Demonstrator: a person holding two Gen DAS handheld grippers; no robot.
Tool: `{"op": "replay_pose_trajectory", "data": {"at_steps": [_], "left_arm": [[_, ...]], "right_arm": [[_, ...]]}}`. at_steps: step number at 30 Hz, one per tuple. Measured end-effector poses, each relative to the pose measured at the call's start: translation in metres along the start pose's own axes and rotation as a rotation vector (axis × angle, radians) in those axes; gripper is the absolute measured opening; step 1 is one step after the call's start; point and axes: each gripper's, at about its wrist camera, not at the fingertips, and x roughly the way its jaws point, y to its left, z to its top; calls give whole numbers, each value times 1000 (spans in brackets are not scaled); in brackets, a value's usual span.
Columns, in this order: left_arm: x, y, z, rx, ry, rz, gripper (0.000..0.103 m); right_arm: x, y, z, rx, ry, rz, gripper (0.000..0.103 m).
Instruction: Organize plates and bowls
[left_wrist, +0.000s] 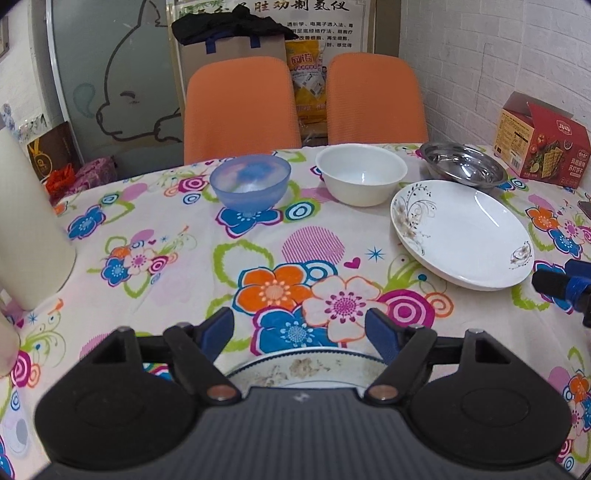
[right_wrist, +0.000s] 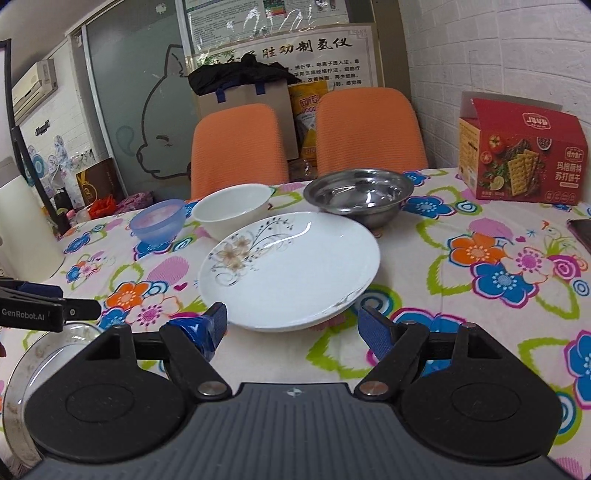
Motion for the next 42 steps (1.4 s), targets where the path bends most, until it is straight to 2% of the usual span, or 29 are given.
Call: {"op": "replay_pose_trajectory", "data": {"at_steps": [8,14,19,23,28,32,38,39,40,42], "left_arm": [[22,-12,20,31,35,-9,78],[41,-24,52,7,71,-129,80],[78,-43,82,-22,156,-231,81],[112,-59,94,-18,218,-227,81],[133,-76,97,12,248,-237,81],[142,-80,95,10,260,-241,81],[142,-89,90,38,244,-215,70],[140,-90,89,41,238,-220,67],[138,-91,89,43,234,-227,58],[136,-93,88,38,235,-211,58]], "right_arm": [[14,-27,17,-7,-25,-26,65],[33,-38,30,-26,-13,-31,65],[61,-39,37,-45,52,-14,65],[85,-39,38,-63,127,-13,65],[102,-40,34,-73,203,-25,65],[103,-37,32,-93,194,-19,66],[105,-26,30,-132,185,35,67],[105,-23,30,-140,185,39,67],[105,-21,29,-134,184,29,67],[103,-18,28,-122,185,17,67]]}}
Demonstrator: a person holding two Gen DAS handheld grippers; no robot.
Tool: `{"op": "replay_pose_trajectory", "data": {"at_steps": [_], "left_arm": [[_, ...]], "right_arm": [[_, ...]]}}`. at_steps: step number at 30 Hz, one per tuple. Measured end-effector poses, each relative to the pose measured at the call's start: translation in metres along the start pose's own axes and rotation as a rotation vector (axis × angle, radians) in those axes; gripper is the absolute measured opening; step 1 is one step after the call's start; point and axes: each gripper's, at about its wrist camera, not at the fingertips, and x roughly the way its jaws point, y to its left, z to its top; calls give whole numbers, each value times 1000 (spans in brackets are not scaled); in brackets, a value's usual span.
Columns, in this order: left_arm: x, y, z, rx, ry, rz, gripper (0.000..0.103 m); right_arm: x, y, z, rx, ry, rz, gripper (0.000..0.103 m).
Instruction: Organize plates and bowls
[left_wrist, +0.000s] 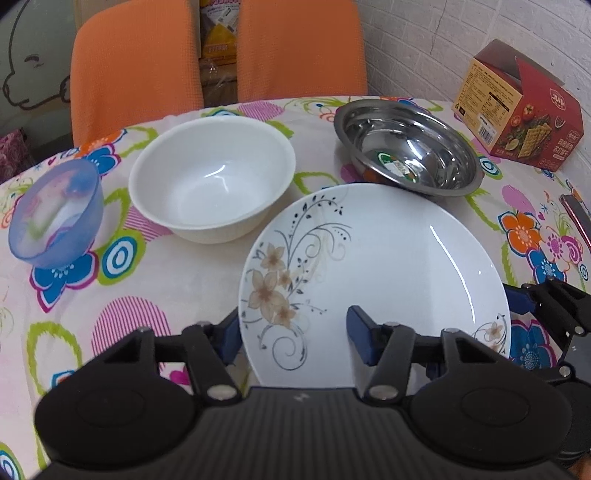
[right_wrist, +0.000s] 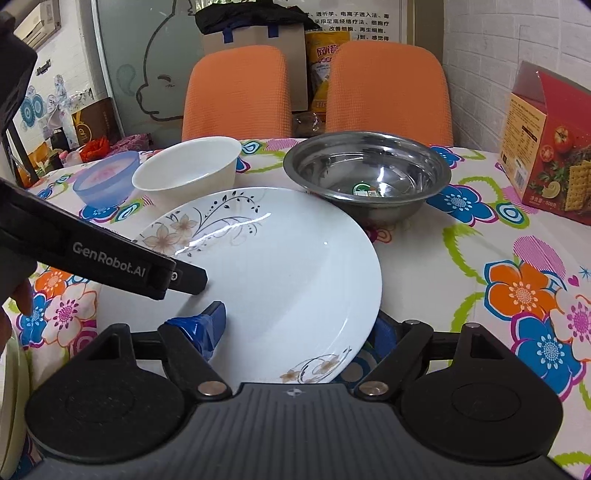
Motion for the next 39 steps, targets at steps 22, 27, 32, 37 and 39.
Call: {"op": "replay_pose_trajectory", "data": {"at_steps": [22,27,32,37,39], "left_arm": [[-161,58,-111,-102,-192,69,52],[-180,90,-163,-169,-180,122,52],[-185,105,-201,-199,-166,144,52],[-179,114,-217,-225,-160,125,52],[-176,120,-219,-250,-157,113,52]], "right_arm": [[-101,123,-24,-113,-132,85,67],[-102,164,-45,-149,-89,168,67],[-102,190,-65,-183,-39,194,67],[-101,197,-77,-200,-24,189,67],[-102,203,-80,-216,-17,188,67]]}}
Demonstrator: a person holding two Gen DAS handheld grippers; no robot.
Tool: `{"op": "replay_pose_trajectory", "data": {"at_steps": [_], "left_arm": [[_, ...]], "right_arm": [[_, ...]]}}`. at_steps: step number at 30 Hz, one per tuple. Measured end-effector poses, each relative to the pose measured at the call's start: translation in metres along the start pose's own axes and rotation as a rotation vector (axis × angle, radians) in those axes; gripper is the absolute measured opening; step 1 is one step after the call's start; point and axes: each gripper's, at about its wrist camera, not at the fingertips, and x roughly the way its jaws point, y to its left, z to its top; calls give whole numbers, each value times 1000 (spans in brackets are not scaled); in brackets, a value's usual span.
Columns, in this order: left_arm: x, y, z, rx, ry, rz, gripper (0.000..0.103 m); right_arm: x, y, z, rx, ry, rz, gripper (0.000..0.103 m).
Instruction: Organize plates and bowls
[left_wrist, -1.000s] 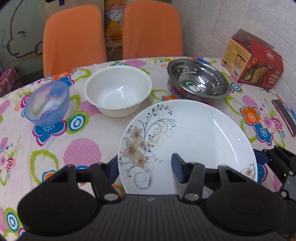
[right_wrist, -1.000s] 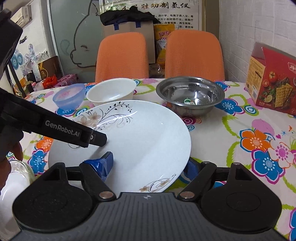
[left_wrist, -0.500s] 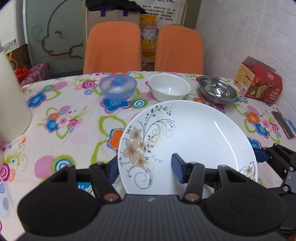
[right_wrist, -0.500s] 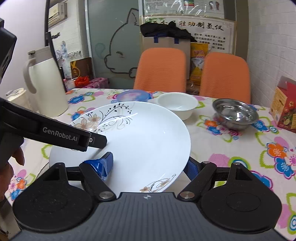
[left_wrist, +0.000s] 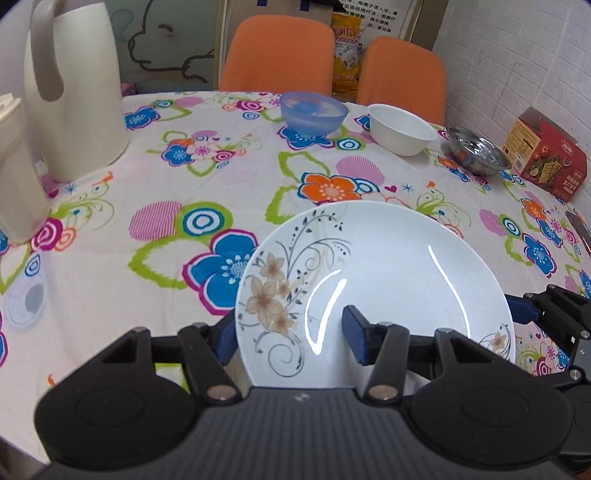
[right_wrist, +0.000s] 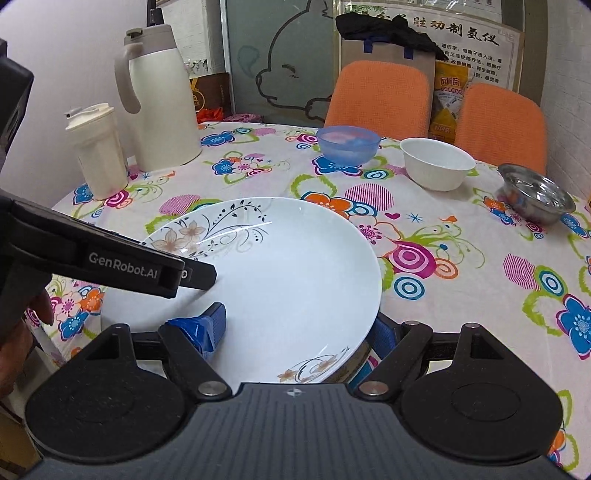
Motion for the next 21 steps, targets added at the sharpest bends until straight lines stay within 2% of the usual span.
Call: {"op": "replay_pose_trajectory", "data": {"at_steps": [6,10,14,18,21], "left_arm": [[-2,-3,-3,37,-31,16,53],[-9,-4,-1,38,-68,12,68],[-17,-10,6,59,-109,31,72],[-18,-13,10,61,-112,30,73],[-17,-15,11,59,-108,30,73]], "right_arm": [[-1,-1,-3,13,-4,17,67],[-6,2,-4,-7,-18,-13,67],[-1,8,-7,-77,15,-92,68],[-1,-3,-7,-54,30,-50,67],[-1,-5,-9,-85,32,-42,66]]}}
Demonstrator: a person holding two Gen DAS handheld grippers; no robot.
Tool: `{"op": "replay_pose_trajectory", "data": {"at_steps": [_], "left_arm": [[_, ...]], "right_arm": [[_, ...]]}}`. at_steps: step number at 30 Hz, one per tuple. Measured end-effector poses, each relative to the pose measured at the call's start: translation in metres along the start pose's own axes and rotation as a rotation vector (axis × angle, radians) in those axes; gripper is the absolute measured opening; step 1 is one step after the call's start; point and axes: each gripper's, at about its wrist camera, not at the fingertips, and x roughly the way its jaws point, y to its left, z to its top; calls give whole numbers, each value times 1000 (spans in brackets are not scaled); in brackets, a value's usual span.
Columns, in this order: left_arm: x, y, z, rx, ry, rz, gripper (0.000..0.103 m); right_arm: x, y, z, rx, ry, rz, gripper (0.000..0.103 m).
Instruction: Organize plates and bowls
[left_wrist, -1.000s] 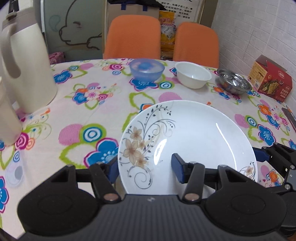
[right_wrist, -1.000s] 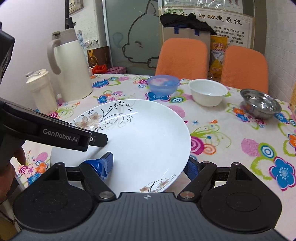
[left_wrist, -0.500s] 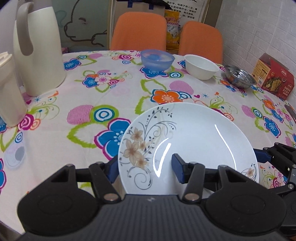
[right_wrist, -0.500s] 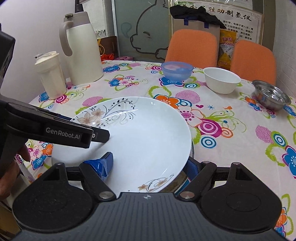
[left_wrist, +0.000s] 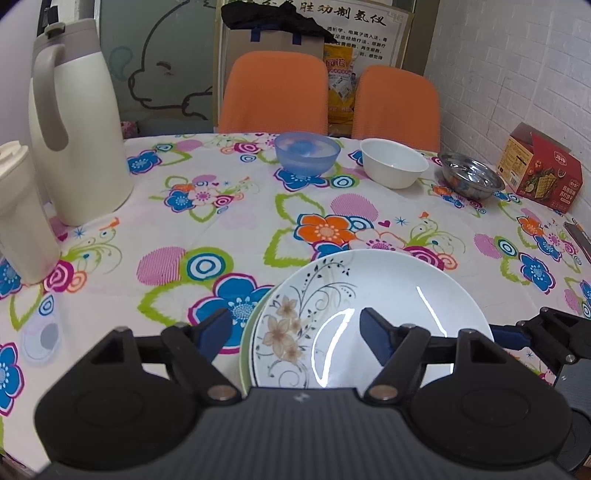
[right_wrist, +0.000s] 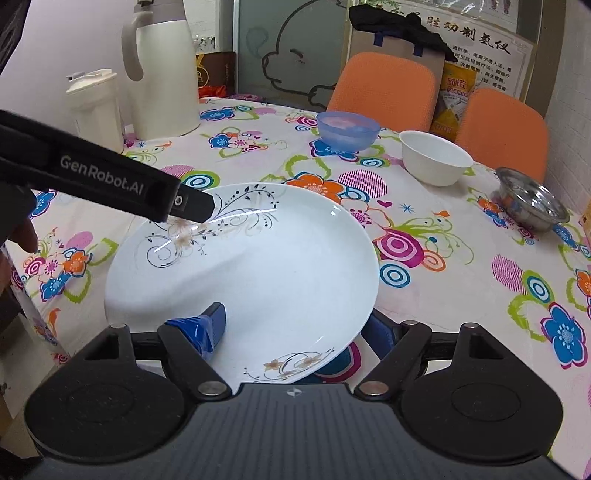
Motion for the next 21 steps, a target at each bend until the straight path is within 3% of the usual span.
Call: {"op": "replay_pose_trajectory", "data": {"at_steps": [5,9,11,15,19,21], "left_arm": [[0,-3,0,1,5,-2,73],[4,-10,3,6,14,-27,75],[6,-18,5,20,14,-33,82],[14,-37,11,53,28,-59,85],[26,-57,19,73,51,-100,85],[35,-68,25,77,70,-124,85]], "right_arm": [[-13,-30,2,155,-69,17,66],[-14,-40,-1,185,-69,30,66],[-13,-48,-4,209,-57,46,66],[-16,-73,-13,261,-58,21,66],[-18,-109,-20,376,-66,128,67],[-22,-127,-20,405,-78,91,67]]}}
